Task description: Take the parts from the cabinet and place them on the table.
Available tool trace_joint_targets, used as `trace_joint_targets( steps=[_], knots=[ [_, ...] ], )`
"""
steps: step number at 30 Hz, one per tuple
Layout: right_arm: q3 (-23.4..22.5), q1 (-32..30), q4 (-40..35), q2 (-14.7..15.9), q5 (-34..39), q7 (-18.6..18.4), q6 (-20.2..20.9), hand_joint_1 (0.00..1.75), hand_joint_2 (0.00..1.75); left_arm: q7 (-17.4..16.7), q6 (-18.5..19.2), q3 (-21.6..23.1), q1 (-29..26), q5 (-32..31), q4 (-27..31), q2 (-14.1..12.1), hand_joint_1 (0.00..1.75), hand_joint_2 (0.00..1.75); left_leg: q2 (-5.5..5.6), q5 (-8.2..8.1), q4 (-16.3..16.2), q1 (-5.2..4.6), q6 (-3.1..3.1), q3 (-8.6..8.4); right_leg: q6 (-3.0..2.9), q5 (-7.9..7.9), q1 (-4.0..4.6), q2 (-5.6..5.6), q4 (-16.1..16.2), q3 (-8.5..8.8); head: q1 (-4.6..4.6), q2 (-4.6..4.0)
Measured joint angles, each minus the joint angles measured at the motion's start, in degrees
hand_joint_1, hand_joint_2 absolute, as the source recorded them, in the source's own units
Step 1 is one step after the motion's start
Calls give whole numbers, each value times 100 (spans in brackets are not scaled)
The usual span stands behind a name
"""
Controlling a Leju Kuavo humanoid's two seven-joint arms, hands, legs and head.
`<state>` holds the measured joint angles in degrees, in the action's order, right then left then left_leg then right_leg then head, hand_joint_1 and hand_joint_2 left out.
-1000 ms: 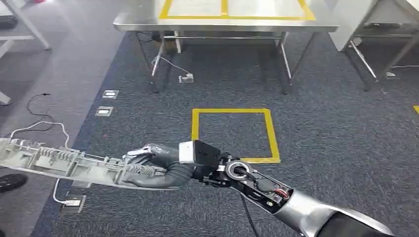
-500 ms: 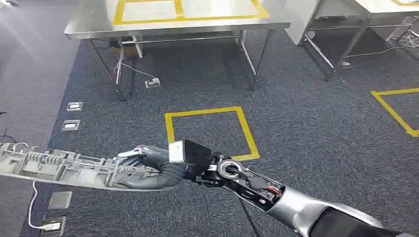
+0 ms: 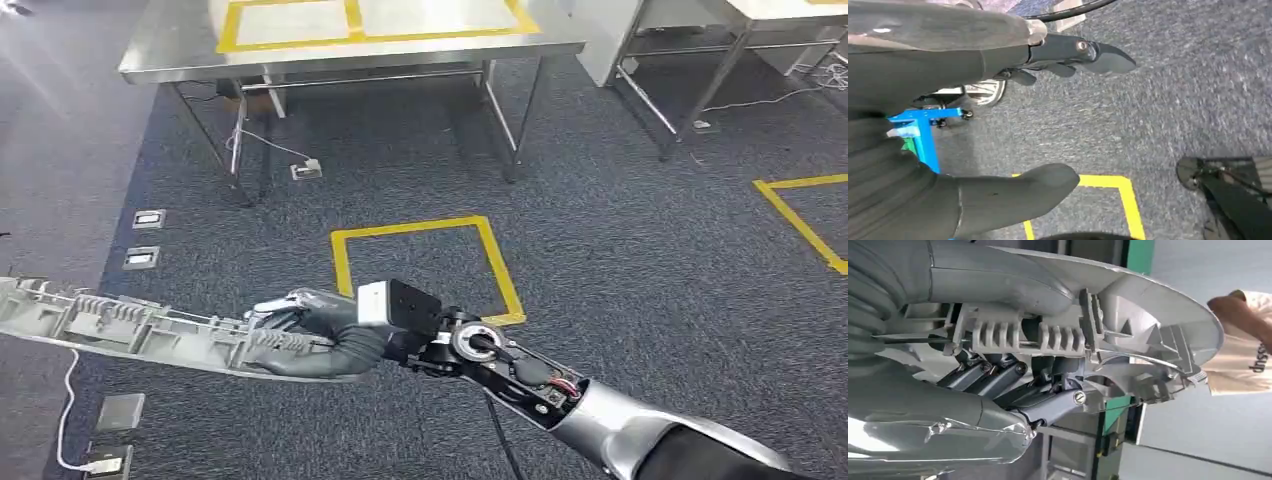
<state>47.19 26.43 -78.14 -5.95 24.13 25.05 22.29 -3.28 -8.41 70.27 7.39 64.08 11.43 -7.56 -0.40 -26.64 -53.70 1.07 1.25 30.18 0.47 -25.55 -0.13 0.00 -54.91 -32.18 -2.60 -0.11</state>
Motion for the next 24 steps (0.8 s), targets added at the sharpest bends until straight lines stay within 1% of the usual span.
trace_joint_targets(
  steps=[1,2,3,4,5,6,7,8,9,10,11,12,13,14,15,16,17,18,19,20,21,22,23,24],
  knots=[
    [-2,2,-2,-11,-2,2,0,175,175,9,0,0,14,-2,0,-2,0,175,-18,-35,-17,-1,41,-17,-37,4,-38,15,54,105,4,0],
    [-4,4,0,-9,-2,0,-2,175,175,22,0,0,12,-4,0,-4,0,175,-12,-90,-229,8,52,44,-72,-21,-39,30,84,173,48,0],
    [-4,9,0,-9,-2,0,-11,175,175,33,0,0,14,-4,0,-4,0,175,-5,-252,-669,6,62,302,-108,-46,-35,24,99,219,118,0],
    [-2,7,0,-9,-2,0,-15,175,175,37,0,0,13,-4,0,-7,0,175,2,-408,-1172,1,73,625,-125,-71,-26,26,136,271,153,0],
    [0,4,4,-9,-2,0,-17,175,175,39,2,0,4,-7,0,-9,0,175,3,-534,-1673,-4,78,975,-138,-113,-18,40,155,321,155,0],
    [0,-7,7,-9,-2,0,-17,175,175,39,0,0,-5,-7,0,-9,0,175,4,-532,-1970,-4,68,1231,-139,-166,-13,61,160,382,164,0],
    [2,-19,7,-9,-2,0,-17,175,175,39,0,0,-21,-7,0,-9,0,175,6,-340,-1958,-11,45,1363,-139,-230,-7,89,187,480,181,0],
    [7,-21,9,-9,-2,0,-15,175,175,37,2,0,-43,-7,0,-9,0,175,8,15,-1658,-29,5,1338,-138,-305,0,118,215,606,190,0],
    [7,-17,13,-9,-2,0,-15,175,175,39,0,0,-57,-7,0,-17,0,175,12,477,-1122,-46,-51,1203,-136,-395,11,140,243,746,201,0],
    [7,-13,13,-9,-2,2,-15,175,175,39,0,0,-63,-7,0,-26,0,175,18,972,-478,-80,-135,1032,-129,-489,26,150,277,902,212,0],
    [7,-29,22,-9,-2,2,-13,175,175,39,0,0,-77,-7,-4,-57,0,175,34,993,-292,-119,-214,940,-123,-566,-1,153,357,945,190,0],
    [2,-7,42,4,0,15,-13,175,175,39,0,0,-77,-4,-9,-68,0,175,38,951,-332,-162,-242,873,-74,-595,44,145,400,966,190,-2],
    [15,-19,52,4,-11,11,-9,175,175,44,0,0,-75,-7,-11,-74,0,175,27,857,-216,-186,-275,780,-8,-602,-38,150,474,1042,179,0],
    [15,-17,53,0,-7,13,-7,175,175,55,0,0,-46,-7,-9,-74,0,175,21,762,-161,-212,-298,713,21,-615,-19,142,514,1228,203,0],
    [13,-3,52,-2,-7,20,-7,175,175,52,0,0,-37,-7,-11,-79,0,175,-14,627,-32,-207,-349,564,50,-569,-25,124,491,1260,199,-2],
    [9,25,50,-7,-9,28,-7,175,175,52,0,0,-28,-7,-9,-66,0,175,-33,468,255,-121,-358,332,98,-475,32,124,288,1204,237,0],
    [7,29,59,0,-11,35,-9,175,175,52,-2,0,-38,-7,-11,-72,0,175,-15,457,318,-79,-341,188,110,-366,18,110,-111,949,203,0],
    [7,15,74,4,-13,46,-9,175,175,52,-4,0,-54,-4,-11,-74,0,175,-1,427,423,-56,-339,33,121,-382,13,87,-567,727,120,0],
    [5,-15,105,31,-13,61,-11,175,175,52,-4,0,-83,-7,-11,-70,0,175,5,375,507,-44,-327,-121,140,-533,-3,80,-980,493,83,-2],
    [7,-50,138,46,-22,63,-28,175,175,55,-4,0,-109,-7,-11,-61,0,175,20,320,576,-22,-301,-291,169,-812,-19,75,-1254,274,77,0],
    [7,-70,164,59,-22,66,-39,175,175,55,-9,0,-122,-7,-11,-55,0,175,40,255,635,1,-281,-443,211,-1099,-42,73,-1345,86,37,-2],
    [7,-72,179,63,-26,72,-44,175,175,55,-9,0,-137,-7,-11,-50,0,175,52,204,678,24,-253,-573,249,-1277,-61,68,-1286,-59,26,0],
    [5,-68,190,63,-28,83,-46,175,175,55,-9,0,-137,-7,-11,-44,0,175,72,138,707,51,-219,-692,277,-1319,-82,59,-1100,-171,15,0],
    [2,-67,192,63,-28,90,-52,175,175,55,-9,0,-136,-4,-11,-39,0,175,89,53,715,77,-182,-800,301,-1141,-105,45,-790,-241,0,0]
  ],
)
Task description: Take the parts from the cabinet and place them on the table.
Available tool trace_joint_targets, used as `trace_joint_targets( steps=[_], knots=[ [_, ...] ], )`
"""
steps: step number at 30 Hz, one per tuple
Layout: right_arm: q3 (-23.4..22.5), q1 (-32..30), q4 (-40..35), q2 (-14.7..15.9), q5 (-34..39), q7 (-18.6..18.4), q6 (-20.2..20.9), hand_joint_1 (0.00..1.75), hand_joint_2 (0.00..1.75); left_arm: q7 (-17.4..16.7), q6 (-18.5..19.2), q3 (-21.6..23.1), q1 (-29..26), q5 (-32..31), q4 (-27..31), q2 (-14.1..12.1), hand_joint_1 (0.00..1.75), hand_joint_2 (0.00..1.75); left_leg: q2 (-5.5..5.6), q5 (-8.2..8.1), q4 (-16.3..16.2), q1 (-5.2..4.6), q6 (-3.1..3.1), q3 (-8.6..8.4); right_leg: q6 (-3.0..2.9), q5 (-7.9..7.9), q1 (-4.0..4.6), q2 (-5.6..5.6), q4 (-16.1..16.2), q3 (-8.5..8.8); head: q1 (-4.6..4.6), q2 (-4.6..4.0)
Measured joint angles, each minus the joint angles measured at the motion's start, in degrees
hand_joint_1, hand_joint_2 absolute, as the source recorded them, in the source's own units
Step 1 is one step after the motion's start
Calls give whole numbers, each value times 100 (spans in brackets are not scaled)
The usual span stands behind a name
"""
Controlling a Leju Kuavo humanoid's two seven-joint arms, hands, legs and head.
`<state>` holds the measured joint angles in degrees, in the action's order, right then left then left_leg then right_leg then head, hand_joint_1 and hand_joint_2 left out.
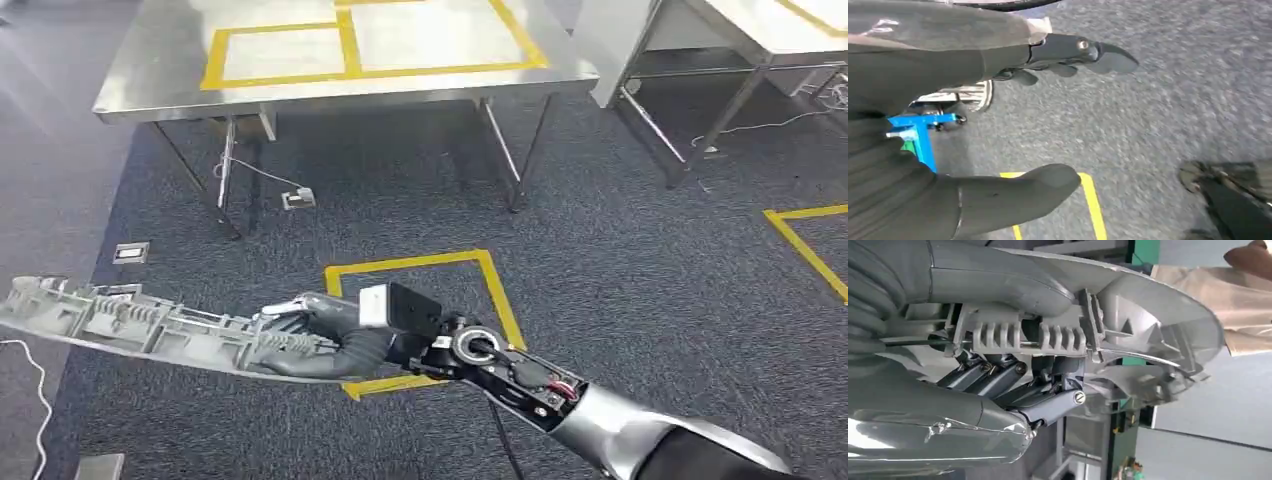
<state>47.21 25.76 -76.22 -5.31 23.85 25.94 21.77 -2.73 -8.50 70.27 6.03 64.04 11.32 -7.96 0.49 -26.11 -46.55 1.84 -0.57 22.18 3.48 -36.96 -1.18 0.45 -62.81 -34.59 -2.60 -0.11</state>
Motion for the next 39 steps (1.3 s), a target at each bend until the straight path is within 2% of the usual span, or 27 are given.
trace_joint_targets(
  steps=[1,2,3,4,5,6,7,8,9,10,12,13,14,16,17,18,19,20,21,22,23,24,29,34,39],
  knots=[
    [-2,-3,4,0,-2,0,0,175,175,0,0,0,-1,-2,0,9,0,175,10,-94,-6,24,42,-109,14,482,-26,-24,430,-45,-24,0],
    [-4,-22,22,19,-7,4,0,175,175,0,-2,0,-30,-2,-2,9,0,175,12,-210,-38,16,98,-132,27,1417,-59,-85,918,-122,-81,0],
    [-7,-45,39,53,-4,32,2,175,175,0,-15,0,-15,-2,-2,15,0,175,17,-334,-217,11,150,-185,-34,1963,-41,-138,1149,-239,-108,0],
    [7,-64,55,50,-31,24,4,175,175,0,-33,0,-19,0,-2,20,0,175,55,-336,-273,4,191,-99,-160,1829,-31,-87,992,-142,-72,0],
    [-2,-66,50,48,-28,44,11,175,175,0,-44,0,-22,0,-2,15,0,175,42,-372,-291,25,232,-87,-200,1815,13,-62,902,-219,-9,0],
    [-7,-31,33,42,-28,42,18,175,175,-2,-44,0,12,0,-2,17,0,175,12,-404,-297,51,278,-109,-255,1768,18,-61,858,-251,-55,0],
    [-11,4,13,26,-28,46,15,175,175,0,-44,0,45,0,-2,20,0,175,13,-378,-345,51,304,-91,-297,1740,8,-47,854,-214,-33,0],
    [-33,29,4,15,-31,46,9,175,175,0,-44,0,81,0,-2,28,0,175,5,-344,-681,65,302,75,-325,1713,-14,-22,900,-146,2,0],
    [-44,36,15,18,-33,37,-7,175,175,0,-44,-2,109,0,-2,33,0,175,-10,-371,-1167,65,312,328,-351,1691,-13,-23,930,-105,70,0],
    [-50,19,37,20,-28,44,-9,175,175,2,-44,-2,115,0,-2,33,0,175,-19,-568,-1656,66,327,623,-382,1661,2,-26,937,-67,94,0],
    [-52,-27,65,24,-28,44,-9,175,175,15,-44,-2,113,0,-2,31,0,175,-19,-1037,-2326,47,341,1082,-418,1586,36,9,939,16,142,0],
    [-59,-42,72,31,-28,44,-15,175,175,13,-44,-2,112,0,-2,28,0,175,-19,-1078,-2416,40,326,1222,-431,1554,59,33,938,60,153,0],
    [-63,-44,85,28,-28,50,-17,175,175,13,-44,-2,101,0,-2,28,0,175,-19,-875,-2250,20,283,1250,-439,1526,78,64,939,111,159,0],
    [-70,-31,83,28,-28,46,-17,175,175,11,-44,-2,97,0,-2,28,0,175,-19,-178,-1436,-52,151,1080,-442,1486,109,99,940,187,185,0],
    [-72,-22,81,28,-28,46,-17,175,175,11,-44,-2,101,0,-2,20,0,175,-20,196,-945,-106,54,968,-441,1475,119,100,945,212,201,0],
    [-74,-12,79,26,-28,48,-17,175,175,11,-44,-2,107,0,-2,-15,0,175,-38,190,-800,-138,-29,939,-431,1473,129,103,949,218,181,0],
    [-79,4,76,24,-28,50,-15,175,175,11,-44,-2,131,0,-2,-7,0,175,-37,122,-596,-149,-32,937,-411,1477,125,108,945,181,185,0],
    [-76,15,66,17,-31,48,-17,175,175,11,-46,-2,144,0,-2,-7,0,175,-15,191,-637,-169,-12,935,-369,1475,122,106,940,154,210,0],
    [-76,16,59,15,-35,50,-13,175,175,11,-50,-2,142,0,-2,-9,0,175,6,188,-621,-178,-23,935,-338,1465,114,103,942,158,194,0],
    [-79,33,52,11,-35,52,-4,175,175,11,-50,-2,137,0,-2,-4,0,175,11,217,-584,-137,74,929,-409,1399,157,95,906,149,190,0],
    [-79,34,46,11,-35,59,13,175,175,11,-50,-2,132,0,-2,-4,0,175,15,204,-596,-147,98,926,-453,1430,138,90,912,151,161,0],
    [-79,33,46,9,-35,61,26,175,175,9,-52,-2,122,2,-2,-2,0,175,17,199,-599,-159,85,920,-420,1426,131,89,916,163,153,0],
    [-81,34,46,7,-35,79,26,175,175,9,-59,-2,129,2,-2,9,0,175,21,195,-621,-166,40,923,-366,1454,122,88,965,198,129,0],
    [-83,33,46,-4,-35,111,26,175,175,-17,-59,-2,127,18,-2,24,0,175,20,187,-624,-167,21,923,-334,1458,120,89,987,208,122,0],
    [-83,34,48,-28,-125,136,24,175,175,-26,-59,-2,130,28,-2,31,0,175,20,185,-625,-166,19,923,-326,1457,115,89,989,208,127,0]
  ],
)
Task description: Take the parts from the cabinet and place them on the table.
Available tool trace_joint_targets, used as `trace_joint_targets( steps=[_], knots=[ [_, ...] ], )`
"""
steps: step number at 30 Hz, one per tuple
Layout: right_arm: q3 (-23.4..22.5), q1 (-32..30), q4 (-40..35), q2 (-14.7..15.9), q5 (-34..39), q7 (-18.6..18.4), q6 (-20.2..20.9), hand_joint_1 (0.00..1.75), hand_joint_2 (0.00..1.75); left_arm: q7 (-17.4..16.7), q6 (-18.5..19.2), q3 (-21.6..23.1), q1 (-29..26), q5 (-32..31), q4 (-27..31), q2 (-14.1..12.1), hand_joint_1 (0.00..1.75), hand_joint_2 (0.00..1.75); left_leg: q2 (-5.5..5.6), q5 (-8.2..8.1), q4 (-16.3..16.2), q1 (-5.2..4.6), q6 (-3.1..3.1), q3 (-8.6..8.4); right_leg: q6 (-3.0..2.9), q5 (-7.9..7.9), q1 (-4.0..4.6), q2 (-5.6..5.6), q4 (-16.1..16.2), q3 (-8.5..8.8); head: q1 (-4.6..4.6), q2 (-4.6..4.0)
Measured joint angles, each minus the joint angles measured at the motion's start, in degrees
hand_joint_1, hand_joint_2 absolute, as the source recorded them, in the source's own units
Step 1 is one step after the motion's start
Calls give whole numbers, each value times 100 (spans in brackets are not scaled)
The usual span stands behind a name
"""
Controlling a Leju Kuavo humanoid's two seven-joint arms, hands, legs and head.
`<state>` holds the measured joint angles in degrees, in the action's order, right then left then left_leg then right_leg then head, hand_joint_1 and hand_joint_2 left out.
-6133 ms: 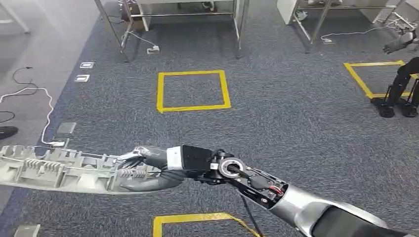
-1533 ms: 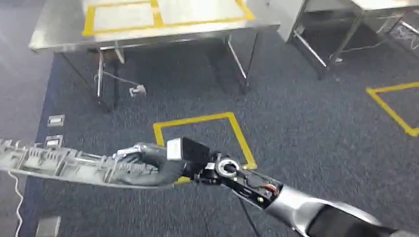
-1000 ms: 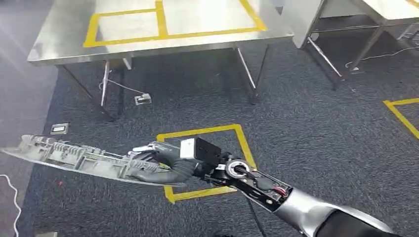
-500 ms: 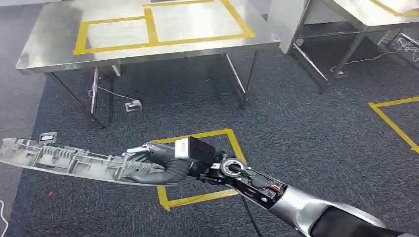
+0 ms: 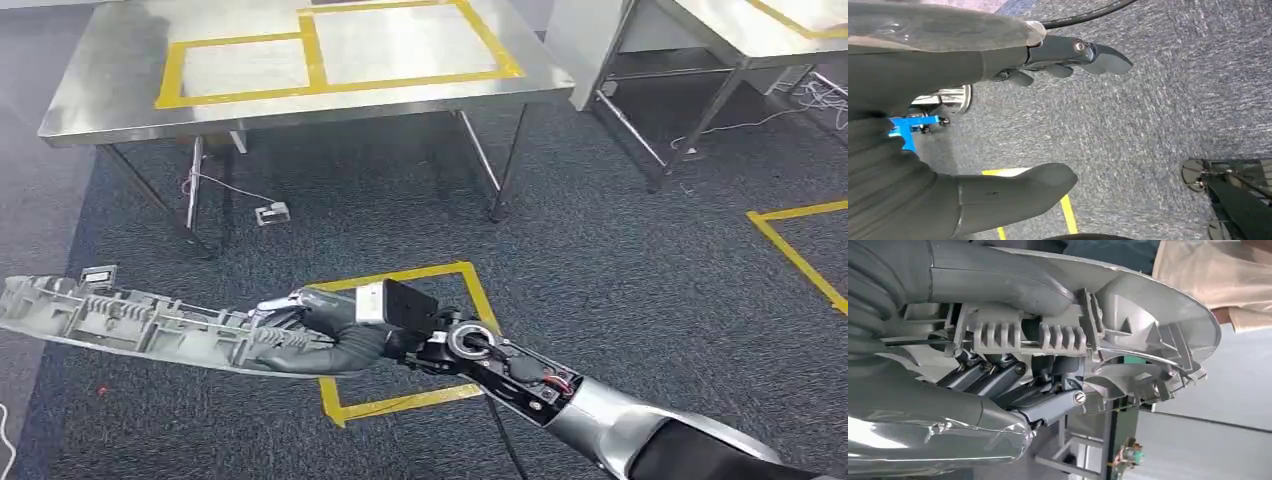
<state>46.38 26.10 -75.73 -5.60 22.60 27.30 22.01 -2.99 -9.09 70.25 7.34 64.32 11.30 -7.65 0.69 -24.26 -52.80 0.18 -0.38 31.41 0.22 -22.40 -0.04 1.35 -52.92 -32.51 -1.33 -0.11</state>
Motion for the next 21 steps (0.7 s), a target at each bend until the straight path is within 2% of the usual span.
trace_joint_targets(
  steps=[3,9,11,12,13,14,15,17,18,19,20,21],
  knots=[
    [0,6,0,-26,0,0,2,175,175,0,0,0,-1,-2,0,2,0,175,0,-1,2,0,0,0,1,-1,4,0,0,-2,2,0],
    [2,9,13,-83,0,0,31,175,175,-2,-4,0,1,15,0,-4,0,175,1,-41,-29,-22,-65,2,52,-16,-16,1,10,8,26,0],
    [2,18,15,-103,0,0,39,175,175,-2,-11,0,3,13,0,-13,0,175,1,-46,42,-32,-106,-2,104,47,-24,4,-56,29,31,0],
    [2,19,15,-105,0,0,39,175,175,-2,-13,0,5,11,0,-9,0,175,-6,-53,66,-23,-138,-51,134,63,-20,4,-93,38,20,0],
    [2,23,15,-109,0,0,39,175,175,-2,-15,0,5,9,0,9,0,175,-11,-39,138,26,-159,-160,154,-1,-5,0,-121,6,24,0],
    [2,29,15,-111,0,0,39,175,175,0,-15,0,4,9,0,9,0,175,-14,-41,164,33,-166,-218,169,-113,-8,-31,-267,-30,6,0],
    [0,40,13,-116,0,4,50,175,175,0,-17,0,3,7,0,9,0,175,-20,-51,166,41,-182,-248,189,-321,-14,-44,-632,-193,-41,0],
    [2,25,15,-116,0,7,55,175,175,0,-17,0,2,7,0,13,0,175,-24,-83,162,42,-185,-289,233,-700,-47,-55,-1544,-658,-59,0],
    [2,15,22,-116,0,7,57,175,175,0,-17,0,-1,7,0,13,0,175,-23,-113,158,46,-172,-319,244,-792,-68,-65,-1894,-857,-66,0],
    [2,15,37,-116,0,7,57,175,175,0,-17,0,-6,7,0,13,0,175,-19,-148,148,60,-149,-361,251,-728,-87,-76,-1915,-906,-70,0],
    [2,16,44,-116,0,7,55,175,175,0,-17,0,-10,7,0,15,0,175,-13,-192,138,78,-125,-410,248,-534,-105,-83,-1677,-826,-76,0],
    [2,17,46,-116,0,7,55,175,175,0,-17,0,-12,7,0,17,0,175,-2,-246,123,101,-90,-475,269,-230,-124,-92,-1204,-625,-83,0]
  ],
)
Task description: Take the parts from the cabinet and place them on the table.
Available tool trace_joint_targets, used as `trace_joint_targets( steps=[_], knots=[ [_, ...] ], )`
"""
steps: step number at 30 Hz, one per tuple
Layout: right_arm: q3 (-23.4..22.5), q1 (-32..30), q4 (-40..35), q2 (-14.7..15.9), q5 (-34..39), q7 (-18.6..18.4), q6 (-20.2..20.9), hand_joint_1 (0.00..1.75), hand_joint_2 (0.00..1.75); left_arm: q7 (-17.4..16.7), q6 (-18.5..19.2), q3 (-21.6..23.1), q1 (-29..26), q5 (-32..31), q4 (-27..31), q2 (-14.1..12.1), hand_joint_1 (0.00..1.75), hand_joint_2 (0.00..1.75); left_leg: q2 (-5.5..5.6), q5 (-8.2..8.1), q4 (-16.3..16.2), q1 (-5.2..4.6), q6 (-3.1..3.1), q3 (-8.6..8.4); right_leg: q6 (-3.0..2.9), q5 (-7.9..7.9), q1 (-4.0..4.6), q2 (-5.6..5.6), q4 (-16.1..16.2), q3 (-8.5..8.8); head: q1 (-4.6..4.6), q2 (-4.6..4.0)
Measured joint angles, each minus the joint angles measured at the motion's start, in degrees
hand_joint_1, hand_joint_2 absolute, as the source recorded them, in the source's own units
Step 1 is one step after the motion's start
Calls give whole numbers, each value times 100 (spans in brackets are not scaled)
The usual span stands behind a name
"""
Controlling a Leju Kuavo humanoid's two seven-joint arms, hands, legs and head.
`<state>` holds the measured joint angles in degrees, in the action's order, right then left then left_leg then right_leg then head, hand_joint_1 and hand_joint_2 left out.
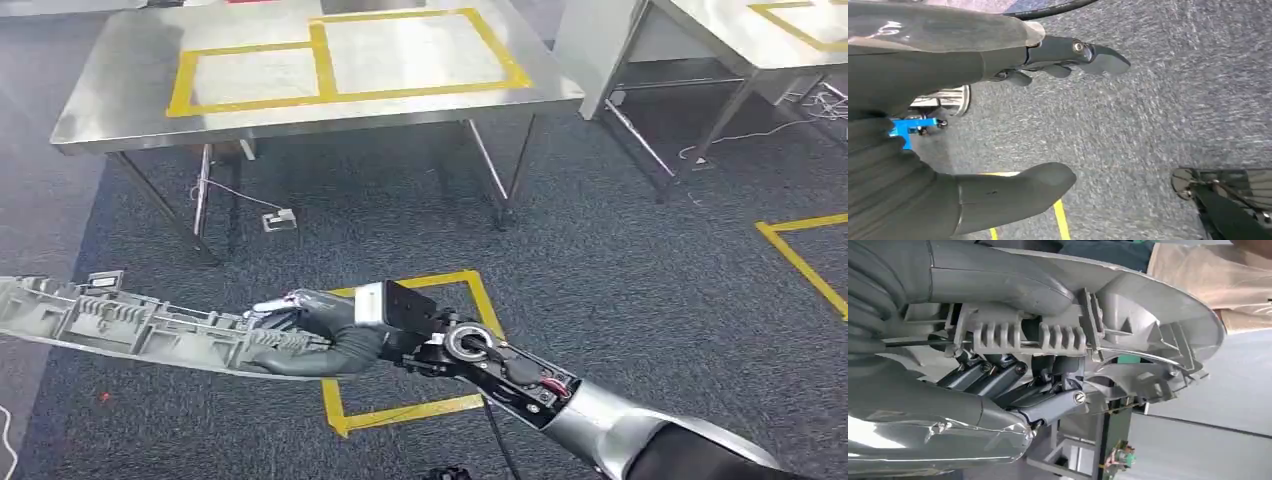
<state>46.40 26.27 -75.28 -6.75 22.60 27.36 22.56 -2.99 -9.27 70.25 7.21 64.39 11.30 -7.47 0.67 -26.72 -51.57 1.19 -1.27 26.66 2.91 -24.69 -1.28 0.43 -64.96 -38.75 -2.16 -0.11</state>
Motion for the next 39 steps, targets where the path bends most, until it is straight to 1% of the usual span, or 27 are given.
trace_joint_targets(
  steps=[1,2,3,4,7,8,9,11,12,13,14,15,17,18,19,20,22,24,26,28,29,30,31,33,34,37,39],
  knots=[
    [0,2,0,0,-4,-2,0,175,175,2,0,0,-2,0,0,7,0,175,6,-69,-21,24,42,-70,32,354,-18,-11,591,253,-13,0],
    [0,3,2,0,-9,-2,0,175,175,4,0,0,-19,0,0,2,0,175,3,-132,-29,29,92,-93,57,498,-31,-13,955,391,-44,0],
    [0,14,13,0,-11,-2,0,175,175,9,0,0,2,0,0,-2,0,175,4,-148,-52,27,124,-105,26,272,36,-11,1015,323,-33,0],
    [0,20,13,-6,-22,-2,0,175,175,9,2,0,9,0,0,-4,0,175,-4,-186,-55,10,183,-60,-110,251,35,-2,1038,427,-49,0],
    [-2,6,13,-28,-68,-4,0,175,175,22,2,0,27,0,0,0,0,175,-24,-208,-71,17,258,-148,-269,231,28,11,1041,476,15,0],
    [-11,13,17,-37,-77,-7,-6,175,175,22,2,0,31,0,0,9,0,175,-33,-150,-372,26,276,6,-298,213,18,14,1079,548,41,0],
    [-13,18,24,-37,-76,-11,-18,175,175,24,2,-2,37,0,0,13,0,175,-35,-152,-824,30,291,290,-332,184,18,5,1097,594,101,0],
    [-11,8,48,-37,-77,-7,-15,175,175,24,2,-2,31,0,0,11,0,175,-34,-491,-1755,21,327,963,-368,97,35,7,1102,670,129,0],
    [-9,3,57,-37,-76,-7,-15,175,175,24,2,-2,24,0,0,11,0,175,-34,-707,-2025,20,328,1214,-380,46,50,19,1102,724,147,0],
    [-11,3,68,-37,-76,-7,-15,175,175,24,2,0,14,0,0,11,0,175,-34,-772,-2071,19,315,1356,-387,-8,64,34,1102,793,151,0],
    [-9,3,72,-37,-77,-4,-11,175,175,22,2,0,4,0,0,13,0,175,-34,-671,-1899,11,287,1376,-389,-64,77,47,1102,874,155,0],
    [-11,5,72,-37,-72,2,-9,175,175,22,2,-2,-8,0,0,13,0,175,-34,-422,-1549,1,246,1304,-388,-127,87,59,1103,961,162,0],
    [-11,6,72,-44,-14,28,6,175,175,22,2,0,-11,0,0,0,0,175,-35,421,-521,-60,115,1027,-372,-261,107,55,1108,1142,168,0],
    [-18,11,83,-44,44,48,11,175,175,22,0,-2,-27,2,0,-22,0,175,-27,749,-228,-114,54,1011,-354,-317,125,57,1091,1142,186,0],
    [-20,13,101,-52,111,76,33,175,175,18,0,-2,-19,0,0,-19,0,175,-33,508,-270,-126,49,987,-315,-358,140,94,1106,1167,192,0],
    [-31,17,101,-63,166,94,59,175,175,17,-4,-2,-18,0,0,-20,0,175,-12,614,-254,-144,46,986,-287,-412,137,86,1114,1181,173,0],
    [-63,25,103,-85,362,181,142,175,175,15,-15,-2,-12,-15,0,-20,0,175,-18,568,-238,-113,8,900,-218,-419,146,91,1087,1278,166,0],
    [-105,47,111,-98,594,266,221,175,175,15,-20,-2,-17,-20,0,-9,0,175,-15,507,-206,-89,-43,756,-158,-537,130,34,681,1104,142,0],
    [-159,78,131,-98,800,319,286,175,175,15,-22,-2,-6,-35,0,-11,0,175,-16,423,-207,-92,-79,674,-126,-834,123,24,-316,522,88,0],
    [-192,75,162,-101,959,341,308,175,175,17,-24,-2,-8,-52,0,-11,0,175,-11,327,-208,-92,-82,565,-102,-1128,123,20,-822,100,48,0],
    [-216,77,173,-98,1012,345,308,175,175,17,-24,-2,-13,-63,0,-11,0,175,-3,268,-209,-92,-80,481,-103,-1086,123,15,-740,47,24,0],
    [-254,79,190,-101,1069,345,306,175,175,17,-24,0,-17,-74,0,-9,0,175,7,200,-209,-93,-73,380,-124,-874,125,13,-413,102,4,0],
    [-288,81,192,-101,1095,345,302,175,175,17,-24,0,-17,-77,0,0,0,175,15,136,-210,-95,-62,290,-154,-545,127,13,26,211,-17,0],
    [-334,98,208,-98,1139,345,291,175,175,17,-24,0,-30,-79,0,39,0,175,16,27,-216,-109,-28,173,-247,341,154,10,921,346,-57,0],
    [-356,105,219,-101,1152,363,247,175,175,17,-24,0,-14,-79,0,42,0,175,47,-17,-259,-128,2,165,-264,224,183,7,1003,317,-24,0],
    [-391,108,221,-142,1108,459,94,175,175,20,-24,0,15,-83,0,44,0,175,34,-65,-214,-137,78,100,-368,267,177,4,1032,458,-4,0],
    [-431,105,216,-170,1108,516,41,175,175,20,-24,0,16,-87,2,39,0,175,-5,-70,-611,-121,142,269,-407,247,122,6,1130,626,5,0]
  ],
)
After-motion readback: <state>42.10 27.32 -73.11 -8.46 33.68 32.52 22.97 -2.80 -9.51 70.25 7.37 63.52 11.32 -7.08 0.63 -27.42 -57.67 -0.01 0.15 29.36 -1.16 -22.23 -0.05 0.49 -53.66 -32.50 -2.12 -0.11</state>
